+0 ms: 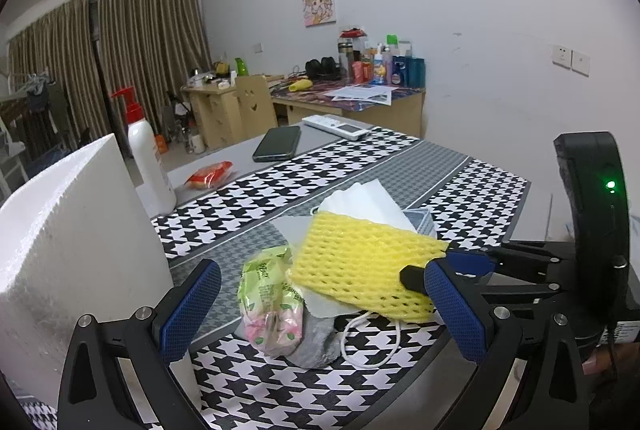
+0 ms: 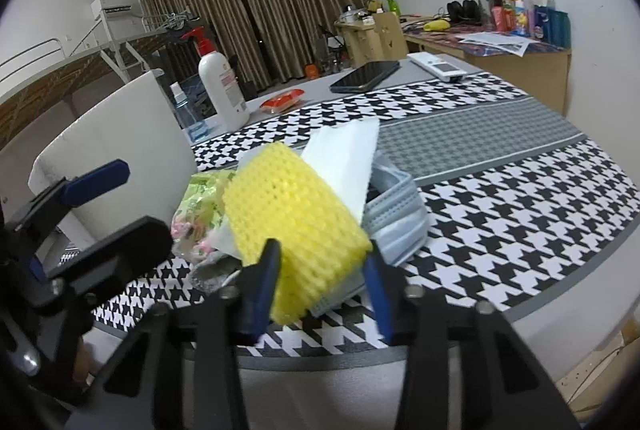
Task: Organize soft objects
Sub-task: 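Move the right tool to the yellow mesh sleeve and grasp it, then lift the yellow mesh sleeve with the right tool, adjusting its grip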
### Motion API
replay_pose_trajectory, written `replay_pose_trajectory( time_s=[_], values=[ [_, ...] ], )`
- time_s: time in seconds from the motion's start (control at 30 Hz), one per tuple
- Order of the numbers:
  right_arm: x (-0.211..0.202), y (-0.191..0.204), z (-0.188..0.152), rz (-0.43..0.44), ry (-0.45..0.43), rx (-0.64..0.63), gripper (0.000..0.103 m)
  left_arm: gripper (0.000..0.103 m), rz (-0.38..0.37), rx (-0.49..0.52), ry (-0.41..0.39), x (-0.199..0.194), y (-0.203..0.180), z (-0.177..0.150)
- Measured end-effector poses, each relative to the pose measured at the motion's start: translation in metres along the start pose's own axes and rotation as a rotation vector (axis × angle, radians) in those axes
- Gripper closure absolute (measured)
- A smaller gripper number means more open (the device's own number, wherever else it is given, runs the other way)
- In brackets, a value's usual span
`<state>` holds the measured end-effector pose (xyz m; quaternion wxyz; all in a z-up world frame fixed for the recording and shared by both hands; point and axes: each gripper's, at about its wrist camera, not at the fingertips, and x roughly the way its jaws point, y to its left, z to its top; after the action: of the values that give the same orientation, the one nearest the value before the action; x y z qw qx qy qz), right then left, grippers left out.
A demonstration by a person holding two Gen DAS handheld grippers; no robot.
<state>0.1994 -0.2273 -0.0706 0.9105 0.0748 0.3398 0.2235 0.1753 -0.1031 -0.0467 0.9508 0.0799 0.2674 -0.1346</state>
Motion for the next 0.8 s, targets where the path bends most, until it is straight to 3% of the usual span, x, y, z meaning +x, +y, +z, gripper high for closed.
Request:
replay_pose_trajectory(
  time_s=[0.13, 0.23, 0.57, 0.8],
  values=[
    [-0.008, -0.001, 0.002, 0.004, -0.015, -0.005, 0.083, 0.001, 0.003, 0.003, 0.005, 0.001, -0.001, 0.000],
    [-0.017, -0.001, 0.005, 0.015, -0.036, -0.008, 0.090, 0.001, 0.005, -0.002, 0.009, 0.003, -0.001, 0.000],
    [-0.045, -0.008, 0.015, 0.026, -0.119, 0.003, 0.092, 0.001, 0.005, -0.014, 0.002, 0.006, -0.004, 0.007],
    [-0.050, -0.009, 0.015, 0.022, -0.132, -0.015, 0.092, 0.001, -0.006, -0.031, -0.030, 0.000, -0.003, 0.010]
  ],
)
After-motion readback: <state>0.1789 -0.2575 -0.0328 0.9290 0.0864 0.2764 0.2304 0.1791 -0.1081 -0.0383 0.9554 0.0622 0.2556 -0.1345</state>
